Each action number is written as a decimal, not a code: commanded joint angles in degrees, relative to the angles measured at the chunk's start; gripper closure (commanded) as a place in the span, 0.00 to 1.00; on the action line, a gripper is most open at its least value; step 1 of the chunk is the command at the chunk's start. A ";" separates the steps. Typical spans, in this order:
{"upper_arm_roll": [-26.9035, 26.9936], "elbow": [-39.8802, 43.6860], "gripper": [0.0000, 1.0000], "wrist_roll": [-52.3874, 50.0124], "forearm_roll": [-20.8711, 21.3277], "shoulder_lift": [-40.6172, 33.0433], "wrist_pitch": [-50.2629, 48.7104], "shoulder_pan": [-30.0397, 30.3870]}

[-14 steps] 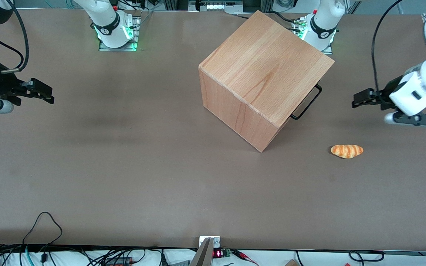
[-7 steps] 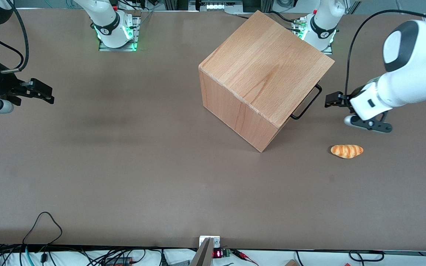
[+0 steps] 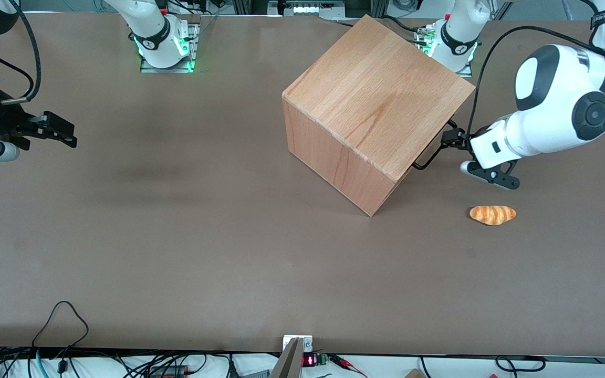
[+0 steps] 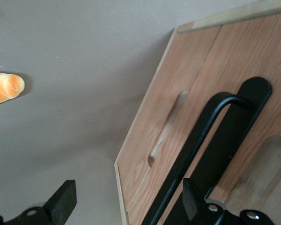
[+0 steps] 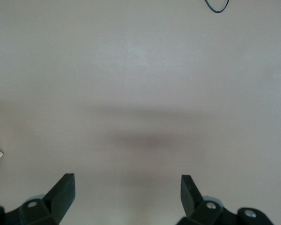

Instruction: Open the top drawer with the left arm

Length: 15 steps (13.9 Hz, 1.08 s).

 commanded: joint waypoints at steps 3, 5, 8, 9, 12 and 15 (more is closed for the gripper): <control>-0.91 -2.75 0.00 4.61 -1.33 -1.30 2.68 0.11; -0.91 -3.11 0.00 7.16 -1.33 -1.21 3.30 0.11; -0.91 -3.11 0.00 10.33 -1.42 -0.77 3.56 0.11; -0.91 -3.11 0.00 11.81 -1.42 -0.69 4.09 0.11; -0.73 -3.37 0.00 16.73 -1.68 0.10 5.84 0.29; 0.06 -3.11 0.00 21.31 -1.77 1.07 7.87 0.73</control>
